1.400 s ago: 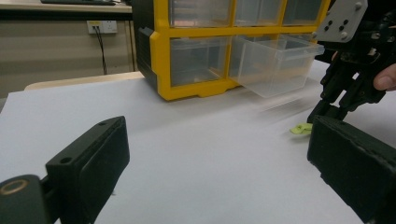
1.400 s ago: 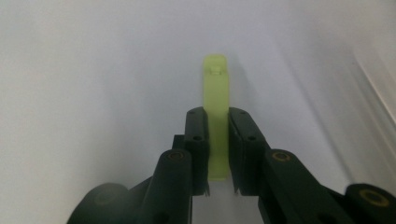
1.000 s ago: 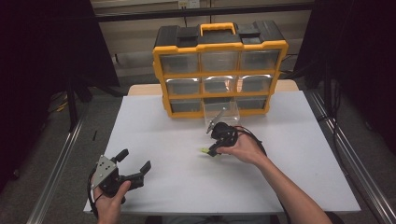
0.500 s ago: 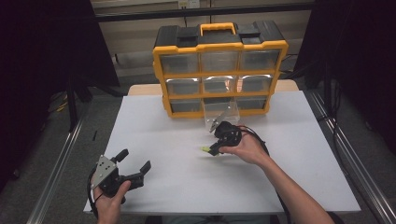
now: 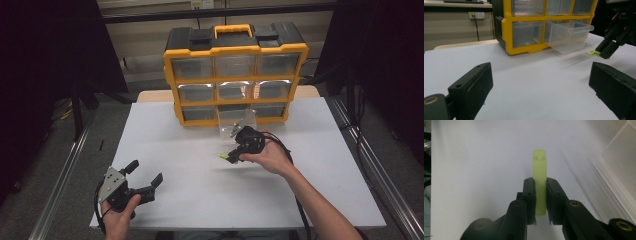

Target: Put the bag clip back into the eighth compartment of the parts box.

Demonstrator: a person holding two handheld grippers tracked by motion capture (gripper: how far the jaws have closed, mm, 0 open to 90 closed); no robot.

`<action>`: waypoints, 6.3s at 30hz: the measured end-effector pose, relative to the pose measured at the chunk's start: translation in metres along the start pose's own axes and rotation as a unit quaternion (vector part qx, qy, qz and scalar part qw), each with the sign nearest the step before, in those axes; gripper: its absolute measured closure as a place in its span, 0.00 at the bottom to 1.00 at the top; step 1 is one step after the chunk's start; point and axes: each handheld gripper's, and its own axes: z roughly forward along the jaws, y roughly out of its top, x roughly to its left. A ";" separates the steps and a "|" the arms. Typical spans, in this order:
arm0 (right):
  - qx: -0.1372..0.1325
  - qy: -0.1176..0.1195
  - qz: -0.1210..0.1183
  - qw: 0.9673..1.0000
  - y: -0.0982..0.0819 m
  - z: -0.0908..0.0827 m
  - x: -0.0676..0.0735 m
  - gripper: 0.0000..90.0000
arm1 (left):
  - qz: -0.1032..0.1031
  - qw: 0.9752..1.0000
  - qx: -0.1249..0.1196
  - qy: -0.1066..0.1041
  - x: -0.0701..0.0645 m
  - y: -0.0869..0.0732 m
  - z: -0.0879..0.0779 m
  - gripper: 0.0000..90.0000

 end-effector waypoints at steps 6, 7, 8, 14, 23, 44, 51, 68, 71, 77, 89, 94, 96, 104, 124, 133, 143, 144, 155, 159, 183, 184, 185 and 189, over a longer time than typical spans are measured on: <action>-0.022 -0.005 -0.013 1.000 0.004 -0.014 -0.001 0.88 | -0.003 1.000 0.005 0.009 0.004 -0.001 0.000 0.05; -0.023 -0.004 -0.016 1.000 0.005 -0.016 -0.002 0.88 | -0.003 1.000 0.003 0.006 0.004 -0.001 0.000 0.05; -0.025 -0.005 -0.016 1.000 0.006 -0.018 -0.002 0.88 | -0.002 1.000 0.002 0.005 0.004 -0.001 0.000 0.05; -0.032 -0.011 -0.013 0.999 0.010 -0.026 -0.002 0.88 | -0.003 1.000 0.004 0.007 0.004 -0.002 0.001 0.04; -0.038 -0.008 -0.018 0.999 0.013 -0.034 -0.003 0.88 | -0.002 1.000 0.001 0.002 0.005 -0.002 0.001 0.03; -0.059 -0.018 -0.005 0.998 0.020 -0.060 -0.015 0.88 | -0.005 1.000 0.004 0.006 0.007 -0.003 0.001 0.03; -0.061 -0.024 -0.008 0.998 0.027 -0.069 -0.021 0.88 | -0.010 1.000 0.003 0.001 0.007 -0.004 0.002 0.03; -0.043 -0.059 0.005 0.997 0.042 -0.080 -0.040 0.88 | -0.007 1.000 0.006 0.003 0.007 -0.003 0.001 0.04; -0.040 -0.063 0.007 0.997 0.044 -0.083 -0.042 0.88 | -0.009 1.000 0.005 0.003 0.007 -0.003 0.002 0.04; -0.037 -0.069 0.012 0.997 0.049 -0.084 -0.048 0.88 | -0.007 1.000 0.007 0.004 0.007 -0.003 0.001 0.04; -0.007 -0.088 0.022 0.996 0.062 -0.078 -0.062 0.88 | -0.008 1.000 0.003 0.003 0.007 -0.002 0.000 0.04; 0.003 -0.092 0.023 0.995 0.066 -0.072 -0.066 0.88 | -0.009 1.000 0.001 0.001 0.007 -0.002 0.000 0.04; 0.008 -0.091 0.022 0.996 0.067 -0.070 -0.068 0.88 | -0.009 1.000 0.000 0.001 0.007 -0.002 0.000 0.04; 0.027 -0.103 0.032 0.994 0.070 -0.070 -0.076 0.88 | -0.007 1.000 0.002 0.002 0.007 -0.002 0.000 0.04; 0.049 -0.110 0.032 0.992 0.071 -0.056 -0.088 0.88 | -0.009 1.000 0.001 -0.001 0.007 -0.002 0.000 0.04; 0.053 -0.111 0.025 0.992 0.068 -0.049 -0.091 0.87 | -0.007 1.000 0.002 0.005 0.008 -0.002 -0.001 0.04; 0.042 -0.110 0.039 0.992 0.063 -0.045 -0.093 0.87 | -0.009 1.000 0.002 0.000 0.008 -0.003 0.000 0.04; 0.044 -0.115 0.041 0.992 0.063 -0.044 -0.093 0.87 | -0.010 1.000 0.002 -0.001 0.007 -0.003 0.000 0.04; 0.029 -0.116 0.053 0.991 0.055 -0.042 -0.096 0.65 | -0.009 1.000 0.002 0.003 0.008 -0.003 0.000 0.04; 0.014 -0.117 0.065 0.991 0.053 -0.044 -0.094 0.56 | -0.009 1.000 0.001 0.004 0.008 -0.002 -0.001 0.04; -0.076 -0.163 0.116 0.977 0.021 -0.055 -0.078 0.05 | -0.009 1.000 0.000 0.005 0.010 -0.002 -0.001 0.04; -0.086 -0.164 0.108 0.977 0.018 -0.056 -0.078 0.05 | -0.010 1.000 0.000 0.005 0.010 -0.002 -0.001 0.04; -0.089 -0.166 0.117 0.975 0.016 -0.057 -0.076 0.05 | -0.011 1.000 -0.001 0.006 0.010 -0.002 -0.001 0.04; -0.117 -0.162 0.113 0.973 0.009 -0.057 -0.072 0.03 | -0.008 1.000 0.002 0.005 0.010 -0.002 -0.001 0.04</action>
